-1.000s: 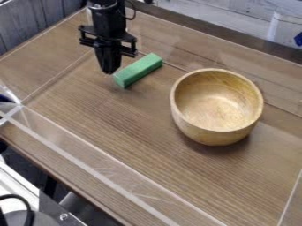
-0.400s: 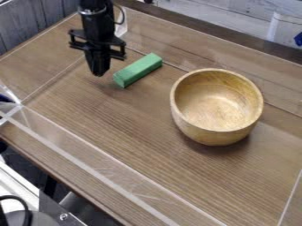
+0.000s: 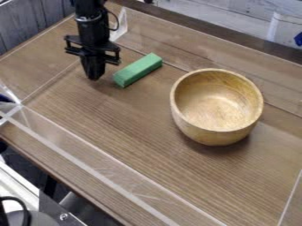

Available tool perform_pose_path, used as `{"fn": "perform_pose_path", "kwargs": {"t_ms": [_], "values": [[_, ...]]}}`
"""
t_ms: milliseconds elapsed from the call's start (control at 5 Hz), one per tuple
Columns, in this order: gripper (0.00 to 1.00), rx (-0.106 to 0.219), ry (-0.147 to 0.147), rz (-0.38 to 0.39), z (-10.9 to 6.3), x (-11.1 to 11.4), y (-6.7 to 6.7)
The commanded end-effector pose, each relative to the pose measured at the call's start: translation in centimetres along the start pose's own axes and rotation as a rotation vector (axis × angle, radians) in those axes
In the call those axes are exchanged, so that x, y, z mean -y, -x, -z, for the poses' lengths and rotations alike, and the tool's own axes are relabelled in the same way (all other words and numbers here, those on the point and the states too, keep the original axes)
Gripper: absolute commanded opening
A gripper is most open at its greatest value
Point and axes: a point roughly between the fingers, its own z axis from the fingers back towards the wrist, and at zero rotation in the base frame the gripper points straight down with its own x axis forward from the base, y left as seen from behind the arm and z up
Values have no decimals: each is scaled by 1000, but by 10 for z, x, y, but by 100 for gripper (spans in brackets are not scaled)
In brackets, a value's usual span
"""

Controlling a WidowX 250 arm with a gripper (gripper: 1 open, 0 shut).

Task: Remove the green block from inside the brown bowl and put it on the table

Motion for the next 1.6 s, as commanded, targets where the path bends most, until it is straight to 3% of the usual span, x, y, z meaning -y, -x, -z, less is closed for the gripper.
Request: {"fn": "perform_pose_path", "kwargs": {"t_ms": [0,200,400,600,1000,1400], "values": [[0,60,-31,-14,-14,-11,-10],[0,53,-35,-17,-11,-14,-10],[100,47,-35,-18,-13,-15,-9],[100,40,-34,-20,-15,-16,-8],[100,75,-8,-24,-47,-16,-7],[100,200,18,-25,-126,-11,-5]]}}
